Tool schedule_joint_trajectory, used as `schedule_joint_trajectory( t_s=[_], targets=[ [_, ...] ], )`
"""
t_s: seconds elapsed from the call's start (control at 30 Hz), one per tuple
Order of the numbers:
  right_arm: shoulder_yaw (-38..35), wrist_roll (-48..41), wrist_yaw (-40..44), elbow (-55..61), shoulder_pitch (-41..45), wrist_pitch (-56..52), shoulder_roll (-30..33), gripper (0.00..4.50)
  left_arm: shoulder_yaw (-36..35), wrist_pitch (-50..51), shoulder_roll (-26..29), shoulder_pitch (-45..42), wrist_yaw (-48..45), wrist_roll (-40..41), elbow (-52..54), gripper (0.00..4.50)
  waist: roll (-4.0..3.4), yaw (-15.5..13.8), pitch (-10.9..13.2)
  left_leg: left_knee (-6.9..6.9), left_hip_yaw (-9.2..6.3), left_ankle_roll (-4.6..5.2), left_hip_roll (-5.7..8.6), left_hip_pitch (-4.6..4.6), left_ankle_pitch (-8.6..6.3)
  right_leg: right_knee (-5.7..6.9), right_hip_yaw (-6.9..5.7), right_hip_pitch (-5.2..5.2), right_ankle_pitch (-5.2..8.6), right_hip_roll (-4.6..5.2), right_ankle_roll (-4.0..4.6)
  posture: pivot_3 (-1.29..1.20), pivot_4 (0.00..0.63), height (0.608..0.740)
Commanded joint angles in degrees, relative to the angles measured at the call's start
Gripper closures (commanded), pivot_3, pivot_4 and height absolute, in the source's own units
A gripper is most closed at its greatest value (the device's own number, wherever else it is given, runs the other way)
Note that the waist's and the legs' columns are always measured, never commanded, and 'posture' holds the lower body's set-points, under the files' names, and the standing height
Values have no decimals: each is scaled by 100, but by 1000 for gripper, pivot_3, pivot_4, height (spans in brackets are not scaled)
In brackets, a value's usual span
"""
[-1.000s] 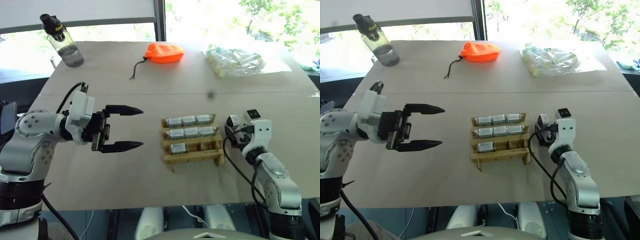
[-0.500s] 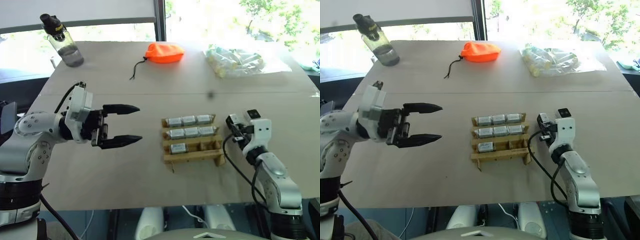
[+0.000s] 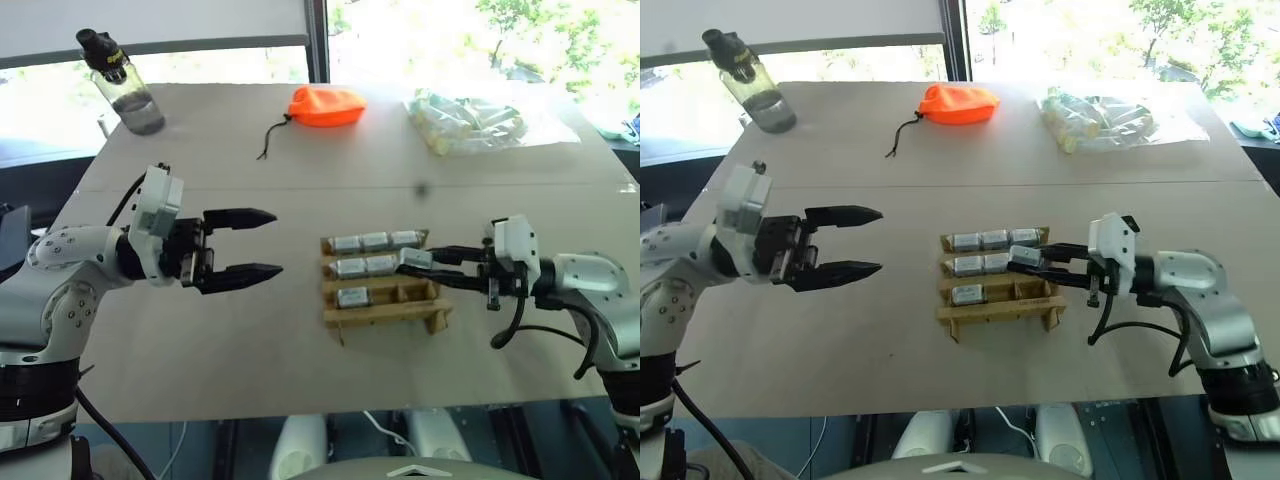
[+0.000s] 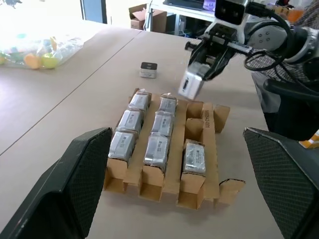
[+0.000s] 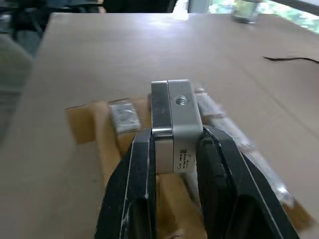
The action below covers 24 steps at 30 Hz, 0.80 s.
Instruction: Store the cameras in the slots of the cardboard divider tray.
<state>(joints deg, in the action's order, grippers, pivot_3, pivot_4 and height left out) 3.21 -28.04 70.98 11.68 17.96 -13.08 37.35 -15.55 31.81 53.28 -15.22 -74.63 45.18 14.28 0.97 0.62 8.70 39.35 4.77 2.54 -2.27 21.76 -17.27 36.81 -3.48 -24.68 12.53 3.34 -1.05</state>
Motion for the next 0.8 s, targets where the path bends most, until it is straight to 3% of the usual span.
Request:
schedule_joint_trajectory(
  t_s=[0.03,0.33,0.8],
  targets=[
    [309,-16,715,-335,431,159,43,3933,-262,89,142,39,-14,205,273,97,0,-13,0,0,0,0,-1,1,0,0,0,-1,0,2,0,0,150,740],
    [881,423,1641,-1584,1308,756,-174,3933,-531,219,220,341,80,324,565,97,0,-56,1,0,-5,0,3,6,0,-1,-10,0,0,16,0,0,150,740],
    [1076,834,1587,-2006,1392,760,-360,3933,-671,307,233,499,301,438,772,97,-1,-22,1,1,-10,-2,4,6,1,3,-16,0,0,22,0,0,150,740]
  ],
)
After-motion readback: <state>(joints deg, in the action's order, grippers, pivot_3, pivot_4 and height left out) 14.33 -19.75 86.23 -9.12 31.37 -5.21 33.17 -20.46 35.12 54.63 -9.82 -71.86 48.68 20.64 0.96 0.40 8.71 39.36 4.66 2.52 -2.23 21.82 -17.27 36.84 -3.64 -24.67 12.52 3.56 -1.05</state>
